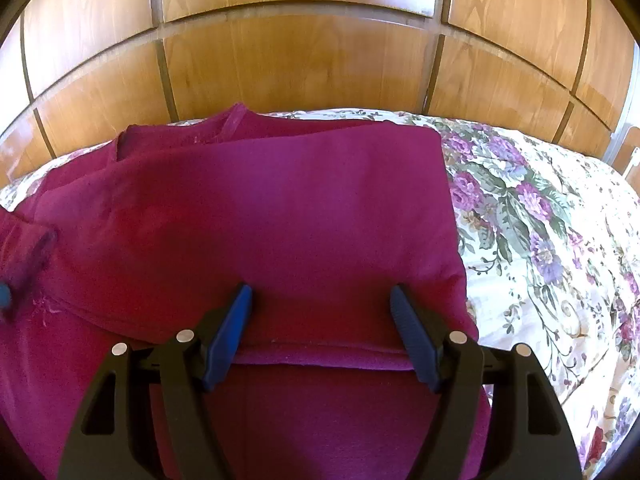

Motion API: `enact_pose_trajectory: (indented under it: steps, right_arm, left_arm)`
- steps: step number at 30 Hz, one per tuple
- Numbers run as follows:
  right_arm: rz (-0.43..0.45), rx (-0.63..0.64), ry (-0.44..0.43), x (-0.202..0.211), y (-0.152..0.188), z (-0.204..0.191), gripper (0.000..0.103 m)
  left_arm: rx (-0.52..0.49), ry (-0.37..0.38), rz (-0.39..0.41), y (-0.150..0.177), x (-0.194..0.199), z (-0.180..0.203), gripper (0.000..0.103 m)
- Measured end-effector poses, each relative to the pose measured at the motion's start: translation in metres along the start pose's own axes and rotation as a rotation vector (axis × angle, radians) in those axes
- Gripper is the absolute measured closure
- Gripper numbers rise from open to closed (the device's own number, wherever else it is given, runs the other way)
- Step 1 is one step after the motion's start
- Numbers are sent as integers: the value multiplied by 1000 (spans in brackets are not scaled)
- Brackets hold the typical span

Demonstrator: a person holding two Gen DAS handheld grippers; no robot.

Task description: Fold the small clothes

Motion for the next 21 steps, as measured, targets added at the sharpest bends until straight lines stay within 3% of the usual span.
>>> enact_pose_trajectory:
  steps: [1,8,10,13,17,19,20,21]
  right_arm:
    - [-1,-2,-5,0,0,0,31]
    - [-10,-24,-37,16,-7,-2,31]
    - [22,-41,-154,35,-9,-15,30]
    - [-89,-14,-519,51,-3,-72,31]
    - [-212,84,-690,49,8,-143,32]
    - [-279,87,-684,35,11,-170,34]
    - [-298,82,-675,28,10,-178,45]
    - [-315,77,-671,22,10,-185,67]
  left_arm:
    - [-7,-10,21,6,5,2,55]
    - [-49,-100,71,55,28,-10,55]
    - [-41,-119,74,67,27,-19,55]
    - [-49,-132,80,71,21,-23,55]
    - [-43,-117,91,74,17,-26,55]
    - [-32,-90,100,74,17,-30,55]
    - [-30,-84,104,74,16,-31,55]
    - [-26,-75,107,73,16,-32,55]
Point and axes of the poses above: each gripper's, at about its wrist camera, not at the fingertips, and x roughly against the way its jaws point, z to its right, y to its underside, the point moved 5 cm from there along -x, roughly the way its jaws point, and after that the axes turned 11 degrees about -z, right-handed, at the moved point
